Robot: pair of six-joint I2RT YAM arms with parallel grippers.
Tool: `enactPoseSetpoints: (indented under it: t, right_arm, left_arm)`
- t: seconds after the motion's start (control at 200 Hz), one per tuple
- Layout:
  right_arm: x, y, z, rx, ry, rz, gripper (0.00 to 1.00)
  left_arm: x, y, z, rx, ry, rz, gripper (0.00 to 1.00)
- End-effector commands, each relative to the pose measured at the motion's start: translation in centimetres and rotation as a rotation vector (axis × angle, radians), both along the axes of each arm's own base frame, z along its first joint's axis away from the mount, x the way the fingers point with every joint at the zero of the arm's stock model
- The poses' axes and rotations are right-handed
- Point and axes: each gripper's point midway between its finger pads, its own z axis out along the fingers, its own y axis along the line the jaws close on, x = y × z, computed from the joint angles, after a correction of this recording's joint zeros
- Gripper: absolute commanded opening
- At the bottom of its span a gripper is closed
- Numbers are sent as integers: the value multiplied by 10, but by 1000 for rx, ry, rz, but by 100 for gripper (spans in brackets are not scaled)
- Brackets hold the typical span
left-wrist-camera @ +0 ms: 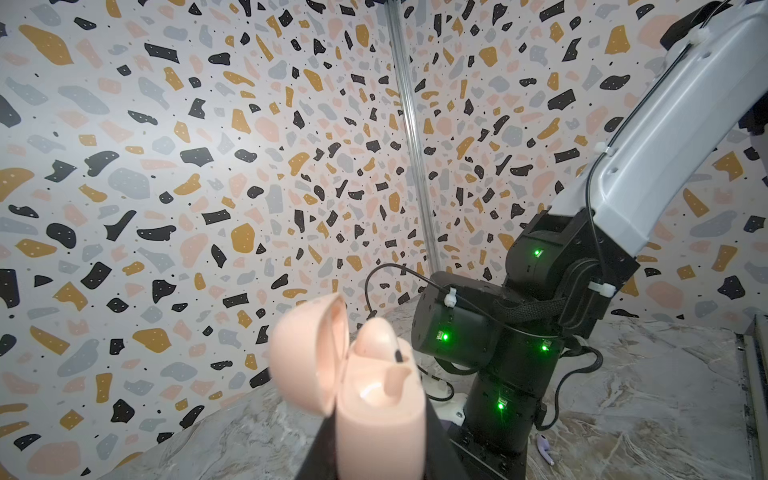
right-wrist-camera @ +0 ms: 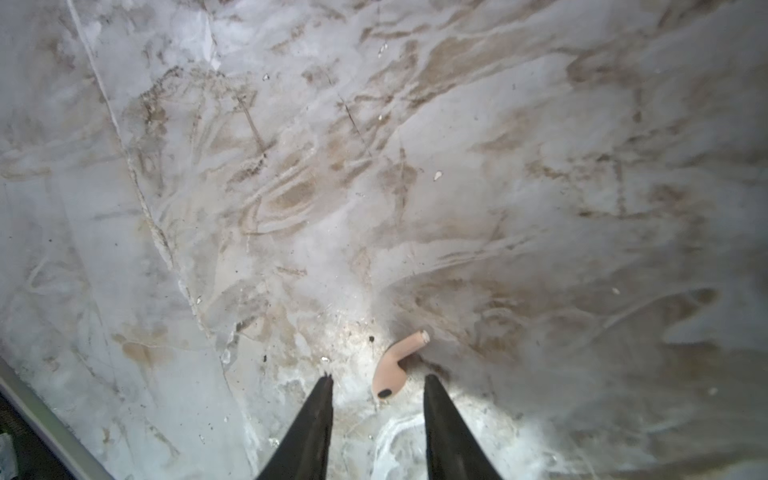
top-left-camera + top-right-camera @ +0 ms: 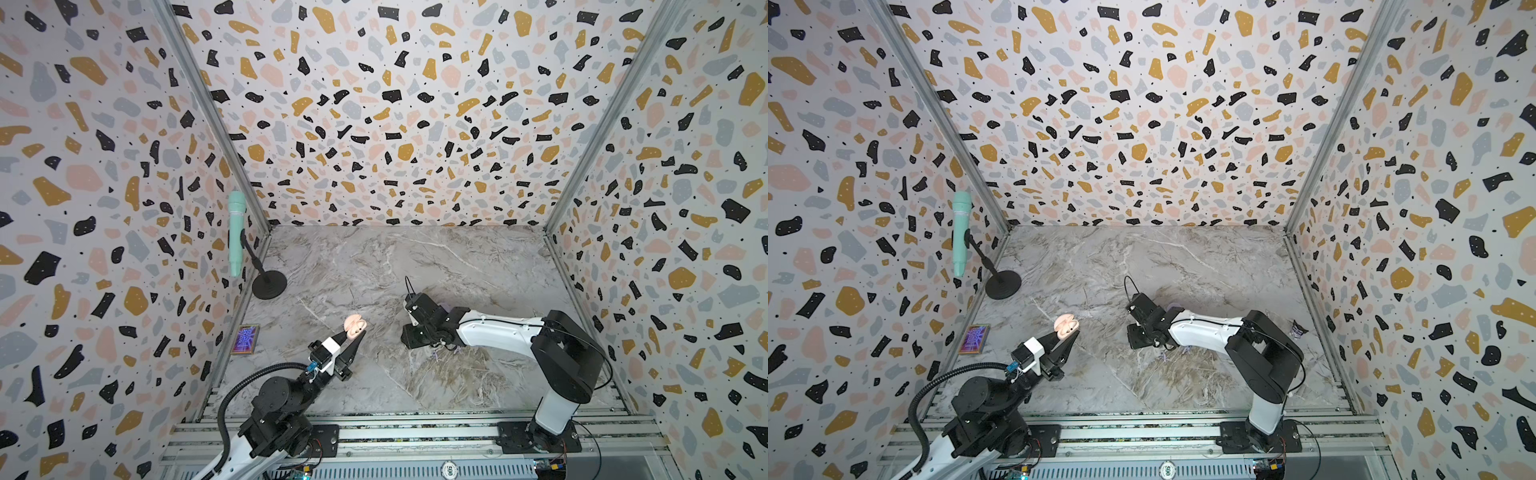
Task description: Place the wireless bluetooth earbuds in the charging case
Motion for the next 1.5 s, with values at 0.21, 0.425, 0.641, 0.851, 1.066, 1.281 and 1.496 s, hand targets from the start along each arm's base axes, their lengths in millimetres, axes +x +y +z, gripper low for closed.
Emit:
enactPoseSetpoints:
  t: [0.21, 0.425, 0.641, 0.851, 1.066, 1.281, 1.496]
  right_arm:
    - [-6, 10, -7, 20, 34, 25, 37]
    - [-7, 10, -11, 23, 45, 16, 37]
    - [-14, 8, -15, 11, 79, -28, 34]
    - [-26, -1, -29, -7, 164, -110, 29]
    - [-48, 22, -21, 93, 205, -65, 28]
    - [-47, 39, 19, 131, 72, 44, 29]
    - [-23, 14, 36, 41, -39, 33, 29]
  left_arm:
    - [-2, 2, 7, -19, -35, 1, 0]
    - [-2, 2, 7, -18, -34, 0, 0]
    - [-3, 2, 8, -19, -36, 0, 0]
    - [-2, 2, 7, -18, -34, 1, 0]
    - [-3, 3, 8, -21, -39, 3, 0]
    - [-3, 3, 8, -21, -37, 4, 0]
    - [-3, 3, 8, -20, -40, 5, 0]
